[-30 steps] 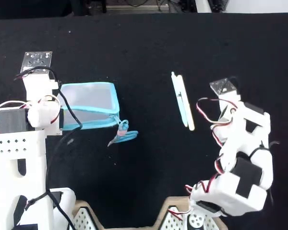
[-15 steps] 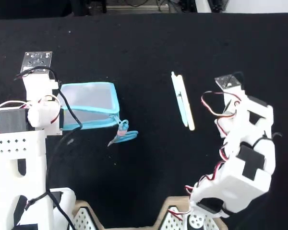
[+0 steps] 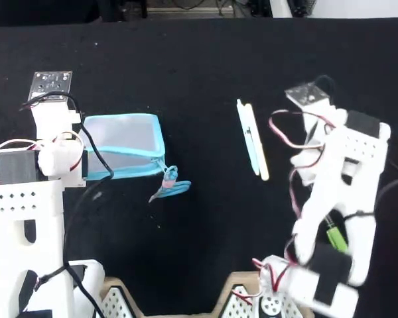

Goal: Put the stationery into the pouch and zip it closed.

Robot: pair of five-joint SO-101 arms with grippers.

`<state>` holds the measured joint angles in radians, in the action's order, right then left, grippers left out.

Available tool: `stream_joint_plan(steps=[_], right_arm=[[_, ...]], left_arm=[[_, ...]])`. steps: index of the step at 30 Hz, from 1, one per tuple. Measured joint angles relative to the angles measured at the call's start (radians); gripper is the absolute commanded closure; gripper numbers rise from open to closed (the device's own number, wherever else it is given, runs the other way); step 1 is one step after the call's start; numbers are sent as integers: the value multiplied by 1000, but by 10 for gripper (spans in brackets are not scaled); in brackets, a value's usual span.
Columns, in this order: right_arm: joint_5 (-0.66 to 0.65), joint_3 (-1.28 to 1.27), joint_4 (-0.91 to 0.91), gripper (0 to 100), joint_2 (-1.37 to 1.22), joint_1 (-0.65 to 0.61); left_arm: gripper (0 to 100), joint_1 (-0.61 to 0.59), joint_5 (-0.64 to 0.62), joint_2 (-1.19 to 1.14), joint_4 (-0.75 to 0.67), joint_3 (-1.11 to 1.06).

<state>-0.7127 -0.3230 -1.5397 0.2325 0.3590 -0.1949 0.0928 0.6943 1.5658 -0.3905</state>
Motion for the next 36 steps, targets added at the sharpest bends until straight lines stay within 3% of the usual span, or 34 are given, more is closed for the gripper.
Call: stream_joint_plan(steps=[8,16,21,25,36], right_arm=[[189,0,-80,987,408,-282],[496,6,9,987,841,-747],[623,-26,192,987,991,-999],[640,-175,396,987,1049,-1163],[641,-669,1074,987,1192,-1240]], left_arm=[[970,0,0,0,0,0],[970,0,0,0,0,0],[970,0,0,0,0,0],[970,0,0,0,0,0],[970,0,0,0,0,0]])
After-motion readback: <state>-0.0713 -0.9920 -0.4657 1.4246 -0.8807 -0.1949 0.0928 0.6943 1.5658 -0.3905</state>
